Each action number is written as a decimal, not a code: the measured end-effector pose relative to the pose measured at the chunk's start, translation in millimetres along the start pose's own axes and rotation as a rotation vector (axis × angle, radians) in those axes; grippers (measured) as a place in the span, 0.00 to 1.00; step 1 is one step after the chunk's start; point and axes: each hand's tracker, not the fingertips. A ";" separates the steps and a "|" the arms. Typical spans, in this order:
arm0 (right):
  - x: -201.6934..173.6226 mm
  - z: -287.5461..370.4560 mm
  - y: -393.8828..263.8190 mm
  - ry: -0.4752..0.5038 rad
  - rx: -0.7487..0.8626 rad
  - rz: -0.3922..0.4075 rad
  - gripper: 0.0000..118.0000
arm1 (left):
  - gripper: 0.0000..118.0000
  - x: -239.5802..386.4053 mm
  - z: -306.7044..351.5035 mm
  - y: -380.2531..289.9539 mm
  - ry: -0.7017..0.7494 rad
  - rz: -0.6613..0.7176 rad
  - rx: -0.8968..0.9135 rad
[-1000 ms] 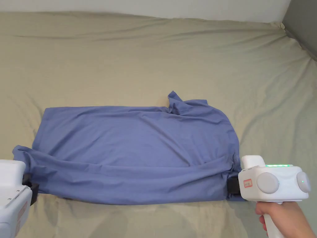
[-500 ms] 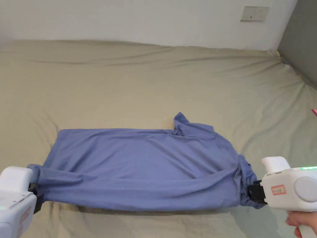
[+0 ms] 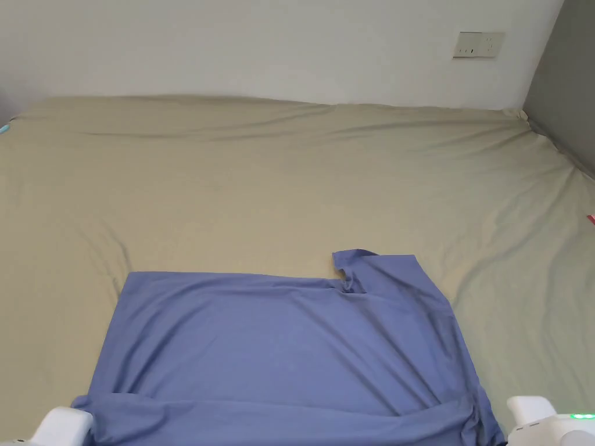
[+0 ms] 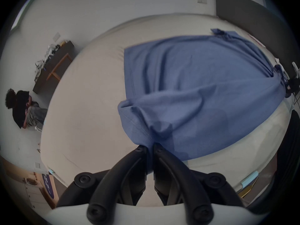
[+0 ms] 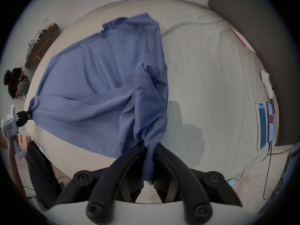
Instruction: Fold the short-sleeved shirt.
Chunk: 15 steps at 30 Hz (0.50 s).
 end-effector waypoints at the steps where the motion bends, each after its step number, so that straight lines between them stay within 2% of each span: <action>1: -1.0 -7.1 -1.1 -0.009 -0.008 0.005 0.10 | 0.05 -0.5 -4.7 -1.2 -0.008 0.004 -0.012; 4: -1.8 -17.8 0.3 -0.016 -0.004 0.004 0.14 | 0.05 -1.2 -11.7 -1.9 -0.010 -0.010 -0.024; 5: -2.4 -13.3 2.7 -0.032 -0.004 -0.001 0.21 | 0.05 -1.4 -11.2 0.1 -0.011 -0.008 -0.021; 6: -1.5 -9.8 5.3 -0.081 -0.007 0.012 0.32 | 0.05 -2.2 -11.5 1.0 -0.011 -0.008 -0.022; 7: 0.3 -7.0 9.0 -0.143 -0.011 0.036 0.57 | 0.07 -2.5 -10.8 2.0 -0.012 -0.009 -0.020; 8: 2.5 -4.4 11.8 -0.188 -0.013 0.052 0.74 | 0.21 -3.1 -8.9 3.5 0.003 -0.010 -0.011; 9: 6.7 2.5 13.9 -0.205 -0.002 0.051 0.83 | 0.44 -3.9 -6.0 5.2 0.063 -0.025 0.005; 10: 9.1 11.3 16.1 -0.196 0.018 0.039 0.84 | 0.80 -6.4 -1.3 6.6 0.083 -0.028 0.018; 11: 12.0 24.4 19.6 -0.180 0.051 0.022 0.84 | 0.96 -11.6 7.0 8.9 0.049 -0.011 0.041; 12: 12.3 38.2 23.0 -0.159 0.092 0.004 0.84 | 0.99 -16.2 20.3 13.2 0.011 0.031 0.104; 13: 10.8 52.4 26.7 -0.155 0.136 -0.004 0.84 | 0.98 -19.5 31.9 18.0 0.000 0.065 0.156; 15: 3.6 87.5 36.1 -0.163 0.259 0.025 0.84 | 0.98 -24.0 63.4 32.3 0.001 0.115 0.251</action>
